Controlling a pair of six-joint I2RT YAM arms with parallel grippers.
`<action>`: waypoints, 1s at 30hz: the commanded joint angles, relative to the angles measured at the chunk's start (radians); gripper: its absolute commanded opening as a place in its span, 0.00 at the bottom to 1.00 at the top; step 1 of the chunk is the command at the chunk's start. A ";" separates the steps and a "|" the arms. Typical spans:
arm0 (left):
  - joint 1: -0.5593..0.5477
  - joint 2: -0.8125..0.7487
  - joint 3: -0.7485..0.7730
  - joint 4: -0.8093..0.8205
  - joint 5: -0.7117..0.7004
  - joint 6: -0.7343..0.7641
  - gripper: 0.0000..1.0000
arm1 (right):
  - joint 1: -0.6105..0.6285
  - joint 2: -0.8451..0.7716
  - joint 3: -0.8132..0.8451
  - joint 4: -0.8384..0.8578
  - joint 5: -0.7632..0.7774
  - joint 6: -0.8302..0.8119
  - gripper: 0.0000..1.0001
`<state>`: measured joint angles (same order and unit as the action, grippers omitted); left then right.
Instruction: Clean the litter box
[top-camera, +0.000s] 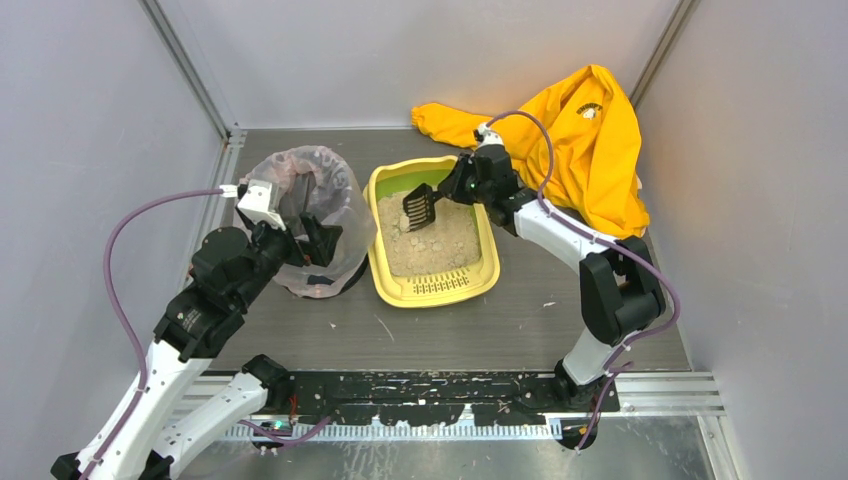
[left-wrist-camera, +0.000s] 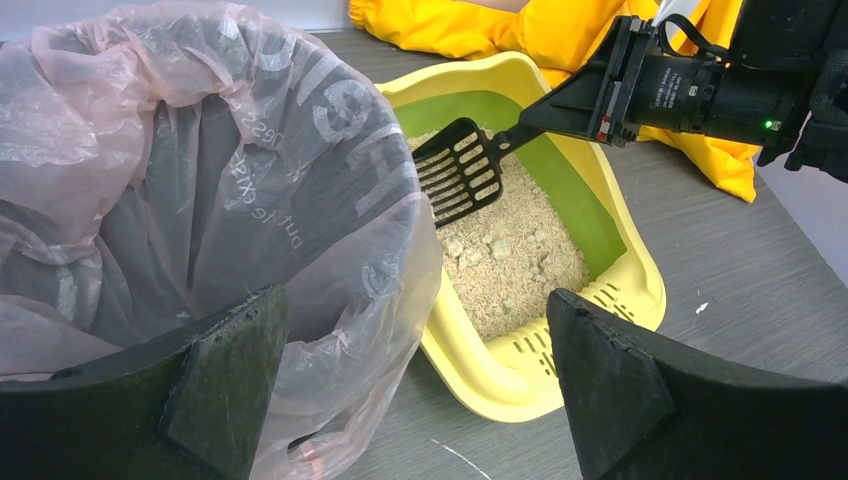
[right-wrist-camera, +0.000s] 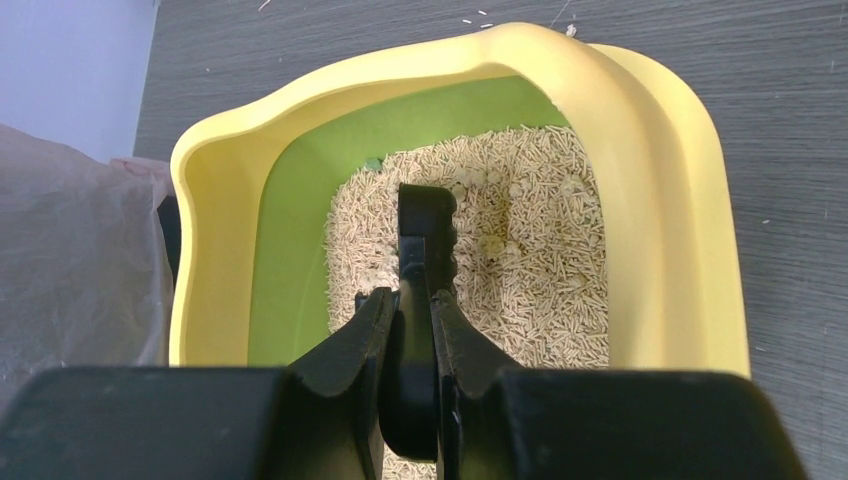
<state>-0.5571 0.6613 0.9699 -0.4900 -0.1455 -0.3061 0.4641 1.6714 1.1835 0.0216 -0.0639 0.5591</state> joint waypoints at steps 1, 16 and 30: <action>-0.004 -0.005 0.000 0.044 0.011 0.004 1.00 | 0.003 0.012 -0.026 0.087 -0.059 0.054 0.01; -0.004 -0.014 -0.001 0.036 0.013 0.004 1.00 | -0.024 0.075 -0.084 0.239 -0.201 0.189 0.01; -0.003 -0.010 -0.009 0.056 0.041 -0.006 1.00 | -0.087 -0.148 -0.150 0.163 -0.179 0.142 0.01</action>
<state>-0.5571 0.6544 0.9607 -0.4892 -0.1280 -0.3069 0.3958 1.6238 1.0374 0.1570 -0.2298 0.7181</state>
